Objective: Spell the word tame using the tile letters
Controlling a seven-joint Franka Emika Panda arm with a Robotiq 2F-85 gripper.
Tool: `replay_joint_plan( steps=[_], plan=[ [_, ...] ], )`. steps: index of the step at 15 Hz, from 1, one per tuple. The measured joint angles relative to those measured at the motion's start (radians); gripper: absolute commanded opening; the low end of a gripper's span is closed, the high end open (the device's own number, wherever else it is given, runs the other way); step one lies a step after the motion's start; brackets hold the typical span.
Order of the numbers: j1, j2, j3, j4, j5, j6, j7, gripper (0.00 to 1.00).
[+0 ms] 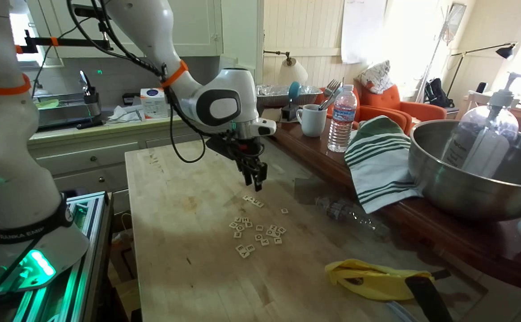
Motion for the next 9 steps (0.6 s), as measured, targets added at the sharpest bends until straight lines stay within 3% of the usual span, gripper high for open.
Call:
replay_joint_plan(
  steps=[2, 9],
  plan=[
    [-0.002, -0.006, 0.015, -0.001, 0.042, -0.028, -0.04, 0.99],
    [-0.016, -0.041, 0.018, 0.0, 0.057, -0.13, -0.071, 1.0]
  ],
)
